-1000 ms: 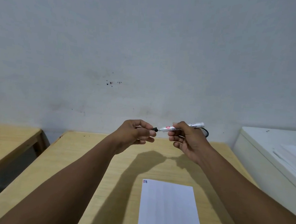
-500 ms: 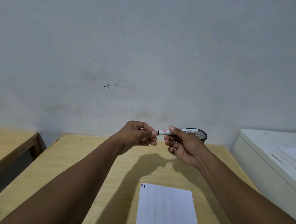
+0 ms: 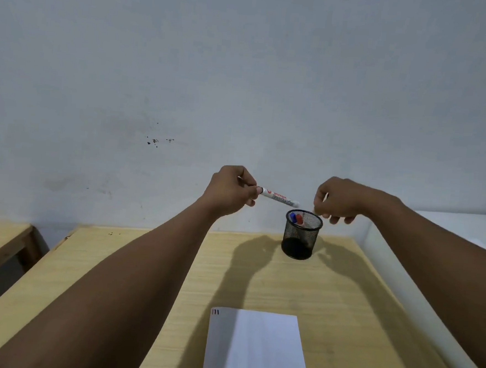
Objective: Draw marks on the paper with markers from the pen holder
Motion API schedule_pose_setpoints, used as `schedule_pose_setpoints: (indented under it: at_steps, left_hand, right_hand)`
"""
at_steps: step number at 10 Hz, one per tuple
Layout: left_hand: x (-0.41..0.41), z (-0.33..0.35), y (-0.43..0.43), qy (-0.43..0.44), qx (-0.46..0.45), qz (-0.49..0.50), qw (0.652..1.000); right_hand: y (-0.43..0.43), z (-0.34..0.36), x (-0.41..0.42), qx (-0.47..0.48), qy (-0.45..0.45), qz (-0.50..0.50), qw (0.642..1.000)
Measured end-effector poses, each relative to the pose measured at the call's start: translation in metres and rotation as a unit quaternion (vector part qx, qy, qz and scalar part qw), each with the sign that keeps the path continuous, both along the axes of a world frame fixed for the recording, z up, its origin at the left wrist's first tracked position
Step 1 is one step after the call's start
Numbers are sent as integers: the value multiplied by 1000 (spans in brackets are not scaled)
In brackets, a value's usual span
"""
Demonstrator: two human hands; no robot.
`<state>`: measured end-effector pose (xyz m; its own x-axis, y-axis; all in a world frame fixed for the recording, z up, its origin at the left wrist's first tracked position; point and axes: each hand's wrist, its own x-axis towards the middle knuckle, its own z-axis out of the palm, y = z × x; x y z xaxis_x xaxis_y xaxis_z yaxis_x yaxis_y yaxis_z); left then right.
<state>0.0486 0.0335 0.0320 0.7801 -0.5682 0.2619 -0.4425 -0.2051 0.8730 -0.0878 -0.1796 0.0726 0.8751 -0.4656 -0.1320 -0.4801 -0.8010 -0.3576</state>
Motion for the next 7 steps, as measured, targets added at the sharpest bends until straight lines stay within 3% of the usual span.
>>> schedule_pose_setpoints:
  at_steps: [2,5,7]
  left_hand:
    - [-1,-3,-52,-85,78,1,993]
    - [10,-19,-96,-178,213,-17,961]
    - [12,-7,-82,-195,226,7,954]
  right_hand:
    - [-15,7,12,-55,-8,1,998]
    - [-44,-10,16,-47,-3,-18,999]
    - [-39,-15,13,-31,-4,-19,999]
